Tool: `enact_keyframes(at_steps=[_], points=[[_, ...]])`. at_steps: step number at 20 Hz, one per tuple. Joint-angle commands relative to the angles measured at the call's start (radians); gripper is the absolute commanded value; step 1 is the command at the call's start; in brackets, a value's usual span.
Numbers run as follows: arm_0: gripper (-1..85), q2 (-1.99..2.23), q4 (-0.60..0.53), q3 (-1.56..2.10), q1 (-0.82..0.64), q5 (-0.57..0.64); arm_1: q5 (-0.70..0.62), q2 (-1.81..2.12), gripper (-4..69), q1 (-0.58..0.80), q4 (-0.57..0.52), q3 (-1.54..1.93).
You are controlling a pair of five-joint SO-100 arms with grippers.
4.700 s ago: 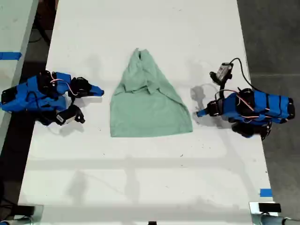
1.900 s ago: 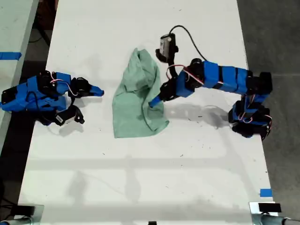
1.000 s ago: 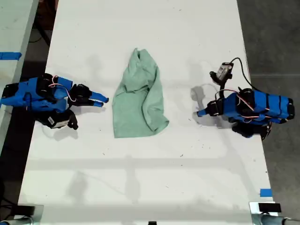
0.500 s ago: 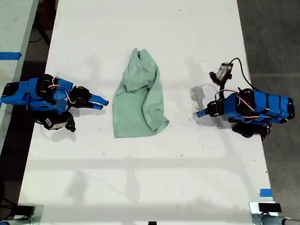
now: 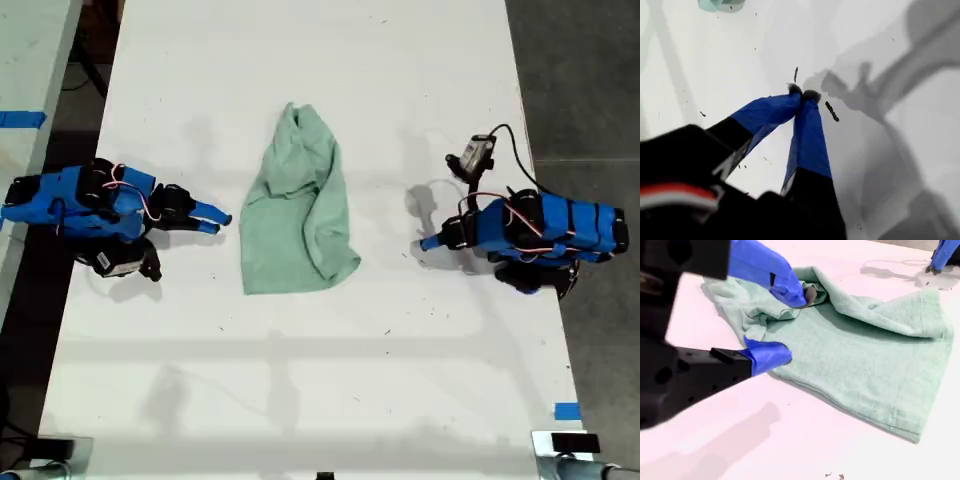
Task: Fold t shirt
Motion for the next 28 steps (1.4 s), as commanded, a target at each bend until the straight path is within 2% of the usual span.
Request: enact_keyframes(at_steps=[1, 8, 10, 12, 14, 16, 20, 22, 26, 28], points=[[14.4, 0.009, -0.015, 0.041, 0.011, -0.017, 0.006, 0.009, 1.2, -0.005, -0.002, 0.061], [14.4, 0.009, -0.015, 0.041, 0.011, -0.017, 0.006, 0.009, 1.2, -0.009, -0.002, 0.061], [10.7, 0.009, -0.015, 0.041, 0.009, -0.014, 0.006, 0.009, 1.2, -0.015, -0.002, 0.061], [1.7, 0.009, -0.015, 0.041, -0.049, -0.014, 0.006, 0.009, 1.2, -0.014, -0.002, 0.061], [0.1, 0.009, -0.015, 0.041, -0.109, -0.011, 0.006, 0.009, 1.2, -0.014, -0.002, 0.061], [-0.2, 0.009, -0.015, 0.041, -0.147, 0.146, 0.005, 0.009, 1.2, -0.014, -0.002, 0.061], [-0.2, 0.009, -0.015, 0.041, -0.207, 0.252, 0.006, 0.009, 1.2, -0.015, -0.002, 0.061], [-0.2, 0.009, -0.015, 0.041, -0.239, 0.27, 0.008, 0.009, 1.2, -0.018, -0.002, 0.061], [-0.2, 0.008, -0.015, 0.041, -0.21, 0.275, 0.009, 0.009, 1.2, -0.02, -0.002, 0.061], [-0.2, 0.008, -0.015, 0.041, -0.256, 0.288, 0.011, 0.009, 1.2, -0.02, -0.002, 0.061]])
